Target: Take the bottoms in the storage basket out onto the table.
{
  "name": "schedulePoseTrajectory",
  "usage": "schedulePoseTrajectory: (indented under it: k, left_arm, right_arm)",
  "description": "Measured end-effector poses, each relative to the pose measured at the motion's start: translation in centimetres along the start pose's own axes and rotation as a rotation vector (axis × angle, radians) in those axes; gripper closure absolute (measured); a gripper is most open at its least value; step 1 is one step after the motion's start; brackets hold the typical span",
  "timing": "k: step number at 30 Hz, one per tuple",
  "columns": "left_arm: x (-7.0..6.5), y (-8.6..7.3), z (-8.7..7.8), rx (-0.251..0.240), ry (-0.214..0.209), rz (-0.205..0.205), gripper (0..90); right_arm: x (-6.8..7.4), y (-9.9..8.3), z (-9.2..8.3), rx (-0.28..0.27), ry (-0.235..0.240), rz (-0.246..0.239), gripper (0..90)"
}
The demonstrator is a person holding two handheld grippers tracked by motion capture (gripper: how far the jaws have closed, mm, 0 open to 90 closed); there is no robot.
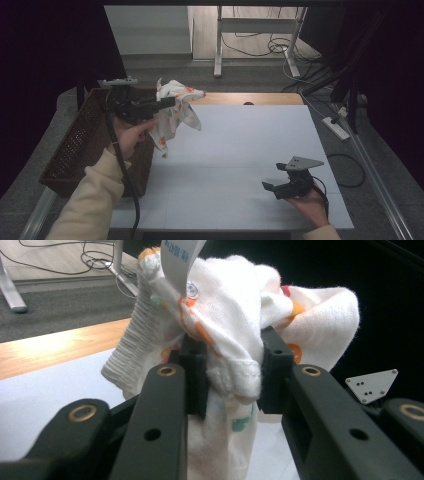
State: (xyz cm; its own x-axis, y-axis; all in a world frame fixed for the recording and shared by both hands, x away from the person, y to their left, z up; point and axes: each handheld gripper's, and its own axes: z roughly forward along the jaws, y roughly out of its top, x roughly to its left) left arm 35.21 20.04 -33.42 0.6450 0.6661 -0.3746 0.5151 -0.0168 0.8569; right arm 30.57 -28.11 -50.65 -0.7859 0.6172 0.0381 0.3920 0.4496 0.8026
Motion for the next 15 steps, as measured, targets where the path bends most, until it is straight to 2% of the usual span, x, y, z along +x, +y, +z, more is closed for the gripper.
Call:
schedulePoseTrajectory:
  k: [15]
  left_arm:
    - [-1.0, -0.4, 1.5, 0.018, -0.03, 0.002, 71.1]
  right_arm:
    - [0.0, 0.0, -0.1, -0.005, -0.002, 0.003, 9.0]
